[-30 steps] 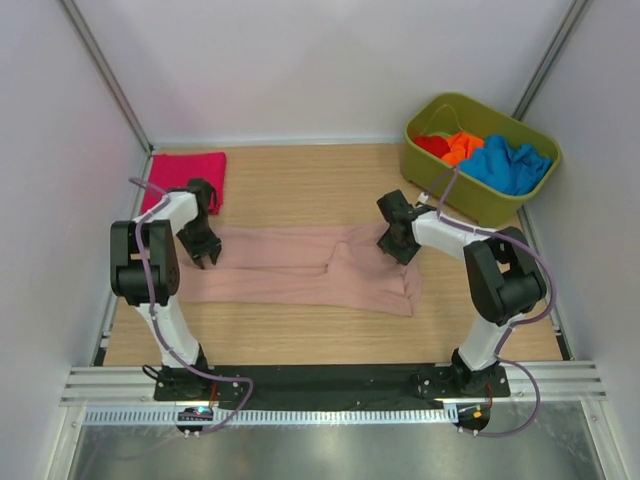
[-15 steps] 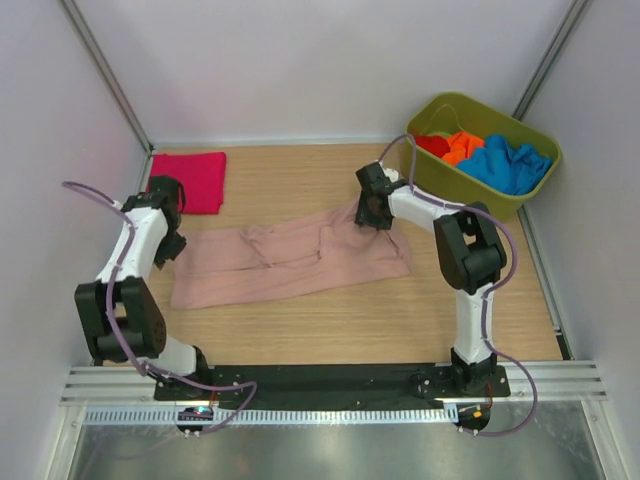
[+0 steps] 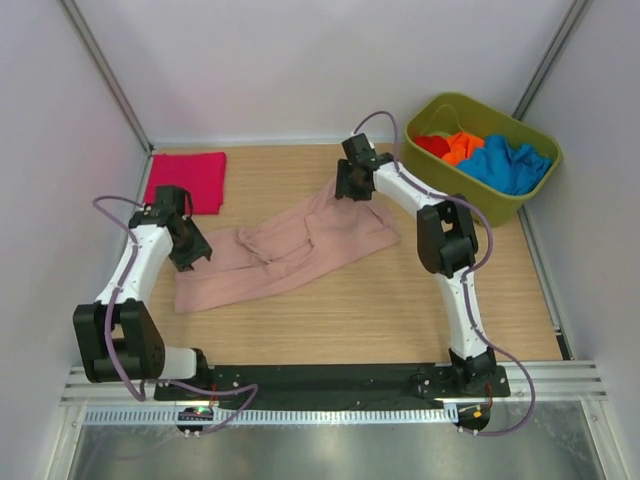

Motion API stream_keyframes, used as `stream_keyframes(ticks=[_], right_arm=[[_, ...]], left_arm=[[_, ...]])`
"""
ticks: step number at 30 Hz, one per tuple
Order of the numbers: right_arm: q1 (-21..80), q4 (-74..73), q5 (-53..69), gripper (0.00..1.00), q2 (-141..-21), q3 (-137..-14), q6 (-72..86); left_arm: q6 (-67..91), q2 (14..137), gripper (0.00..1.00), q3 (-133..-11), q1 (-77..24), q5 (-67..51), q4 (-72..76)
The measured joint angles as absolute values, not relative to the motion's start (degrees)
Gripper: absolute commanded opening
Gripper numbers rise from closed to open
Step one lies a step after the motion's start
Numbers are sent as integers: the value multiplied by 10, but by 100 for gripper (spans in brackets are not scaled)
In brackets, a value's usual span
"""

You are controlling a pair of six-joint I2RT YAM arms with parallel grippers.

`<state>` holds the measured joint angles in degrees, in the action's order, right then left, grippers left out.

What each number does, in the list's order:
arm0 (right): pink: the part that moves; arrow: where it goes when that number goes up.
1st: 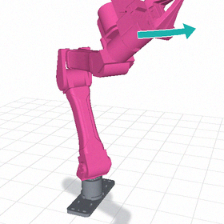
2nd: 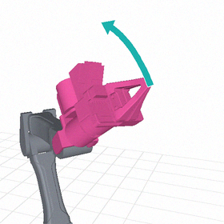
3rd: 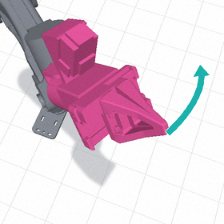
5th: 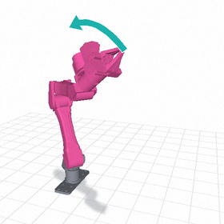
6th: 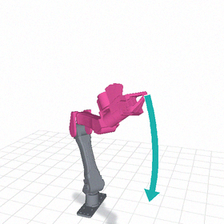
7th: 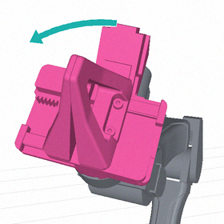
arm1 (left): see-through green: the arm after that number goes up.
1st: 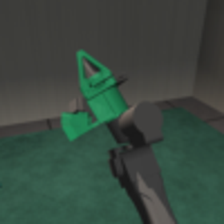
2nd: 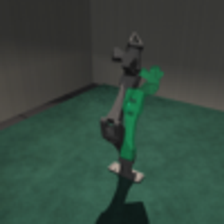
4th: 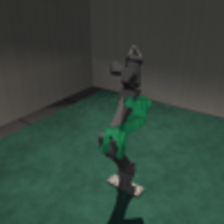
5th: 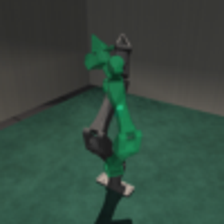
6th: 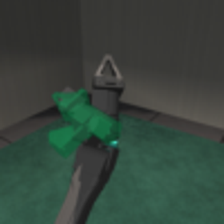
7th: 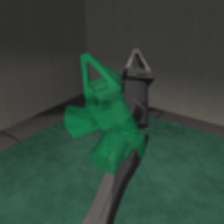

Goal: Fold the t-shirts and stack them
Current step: Fold the tshirt

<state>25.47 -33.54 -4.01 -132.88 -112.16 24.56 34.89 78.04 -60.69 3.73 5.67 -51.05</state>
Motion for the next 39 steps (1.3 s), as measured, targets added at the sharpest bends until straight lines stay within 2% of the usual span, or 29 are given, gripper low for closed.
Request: stream_keyframes(ticks=[4,9,12,17,21,26,28,31,34,39], right_arm=[[256,-365,-56,57,-1274,-1088,295],[256,-346,-74,55,-1104,-899,381],[256,-311,-89,54,-1042,-812,422],[258,-273,-107,54,-1055,-746,465],[262,-257,-124,54,-1093,-738,478],[263,-240,-153,54,-1133,-766,467],[262,-242,-164,54,-1170,-816,453],[258,-244,-176,54,-1234,-908,422],[253,-244,-185,54,-1285,-984,390],[239,-258,-185,55,-1360,-1105,333]], left_arm=[[335,785,49,-578,34,19,-499],[328,810,49,-559,23,0,-491],[344,839,49,-534,22,-11,-470],[393,910,46,-506,22,-11,-457],[449,898,46,-493,21,13,-459],[526,778,47,-421,20,58,-475],[555,713,51,-411,20,68,-496],[578,649,53,-428,20,75,-503],[565,649,52,-483,20,74,-509],[485,721,53,-559,13,72,-497]])
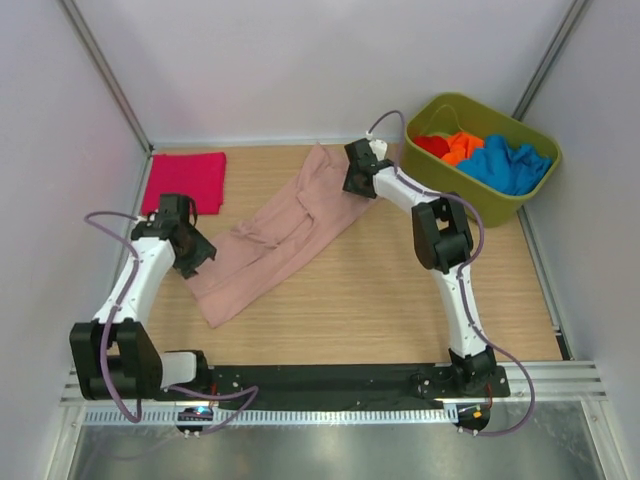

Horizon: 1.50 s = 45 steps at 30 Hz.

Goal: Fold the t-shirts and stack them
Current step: Fold the tshirt

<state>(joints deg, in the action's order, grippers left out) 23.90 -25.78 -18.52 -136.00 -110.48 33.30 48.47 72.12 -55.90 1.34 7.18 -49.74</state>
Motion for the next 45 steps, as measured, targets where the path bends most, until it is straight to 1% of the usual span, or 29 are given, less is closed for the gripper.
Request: stream_keyframes(ticks=[2,5,8,11,16,21,25,28,29,31,32,34,35,45], right_arm=[[231,-261,-174,55,-1389,-1152,309],[218,-274,-147,55,-1426,-1222,271],[210,-285,-121,55,-1424,-1226,255],[206,-279,-98,55,-1382,-1162,261],[210,-272,-70,55,-1251,-1005,303],[212,-257,-50,56,-1130,-913,331],[212,-257,-43,56,-1044,-863,336],[212,-261,-39,56,-985,-830,336],[212,-262,-37,56,-961,-816,335],[212,-269,-37,56,-914,-789,335],[211,-273,-37,56,-891,-778,335],[208,-287,-37,56,-852,-759,335],[206,-291,-36,56,-837,-752,335],[150,-363,-35,58,-735,-686,313]], left_arm=[[448,748,53,-559,-10,71,-495],[407,775,52,-556,-87,76,-496],[374,805,51,-564,-182,101,-502],[356,848,48,-584,-244,128,-512],[345,907,45,-597,-301,147,-512],[343,931,44,-597,-355,162,-509],[348,962,43,-595,-377,179,-505],[356,977,37,-590,-377,190,-501],[357,980,31,-588,-377,192,-501],[360,981,24,-588,-378,193,-501],[361,981,16,-588,-380,192,-500],[367,981,7,-588,-385,187,-499],[371,981,0,-588,-390,182,-499],[451,981,0,-598,-476,107,-490]])
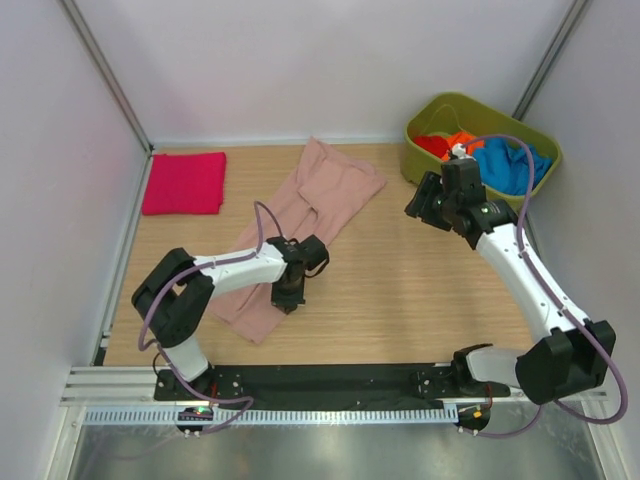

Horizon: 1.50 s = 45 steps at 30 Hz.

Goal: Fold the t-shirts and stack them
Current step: Fold the tshirt

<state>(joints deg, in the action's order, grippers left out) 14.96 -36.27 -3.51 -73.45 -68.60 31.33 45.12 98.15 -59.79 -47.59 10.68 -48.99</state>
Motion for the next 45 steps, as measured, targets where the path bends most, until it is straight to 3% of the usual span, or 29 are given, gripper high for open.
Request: stream_keyframes(ticks=[6,10,13,15,21,30,40,45], right_arm=[[144,-399,-34,59,-684,-655,299],[142,-399,-30,59,-681,-645,300],[141,-366,-9,59,-683,-612,317],[142,-330,7,57,-692,-583,339],[176,-178,-6,48,-802,-543,439],[201,52,-61,56,-1022,-573,537],[200,133,-110,55,-1171,-696,551],[193,136,-119,50,-1202,-730,558]], left_arm=[[530,1003,0,-656,-525,65,-483],[569,1015,23,-688,-565,63,-486],[593,1013,35,-691,-581,70,-499],[598,1006,38,-691,-579,80,-512],[566,961,38,-693,-576,99,-531],[502,886,42,-604,-630,119,-519],[492,886,49,-566,-690,122,-472],[496,932,44,-566,-706,126,-454]])
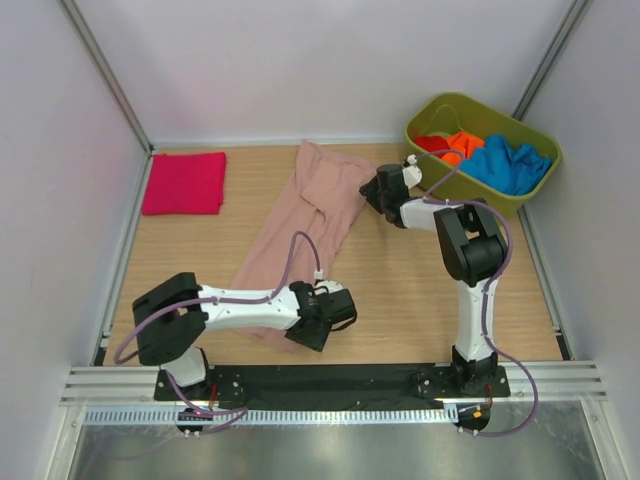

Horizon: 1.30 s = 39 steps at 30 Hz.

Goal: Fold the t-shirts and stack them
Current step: Fold the tshirt

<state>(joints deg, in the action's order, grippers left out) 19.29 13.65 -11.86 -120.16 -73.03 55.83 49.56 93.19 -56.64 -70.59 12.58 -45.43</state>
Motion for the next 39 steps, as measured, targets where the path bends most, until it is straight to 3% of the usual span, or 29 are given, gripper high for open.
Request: stream_keyframes(ticks=[5,11,20,24,25,28,30,34,39], right_arm=[[182,134,-119,47,-1226,-755,556],[173,121,-118,33,-1253,-793,541],[169,91,-68,25,-1322,-904,481],[167,79,-42,34,-1334,-928,448],[166,80,-35,42,-1333,-928,443],[164,75,-24,50,-1321,-921,429],[163,45,-25,51,-1301,-909,421],[159,-60,-32,54,-1249,-901,419],[171,-198,-49,55,-1118,-846,449]], left_arm=[[509,969,31,-574,-715,134,-457],[526,984,0,-589,-726,146,-465],[527,1003,0,-613,-735,141,-469],[528,1020,1,-642,-744,127,-465],[530,1023,4,-650,-745,122,-465],[538,1023,19,-676,-749,113,-468],[539,1021,25,-700,-749,114,-483],[520,1001,29,-762,-729,130,-539],[452,907,37,-779,-571,122,-566]])
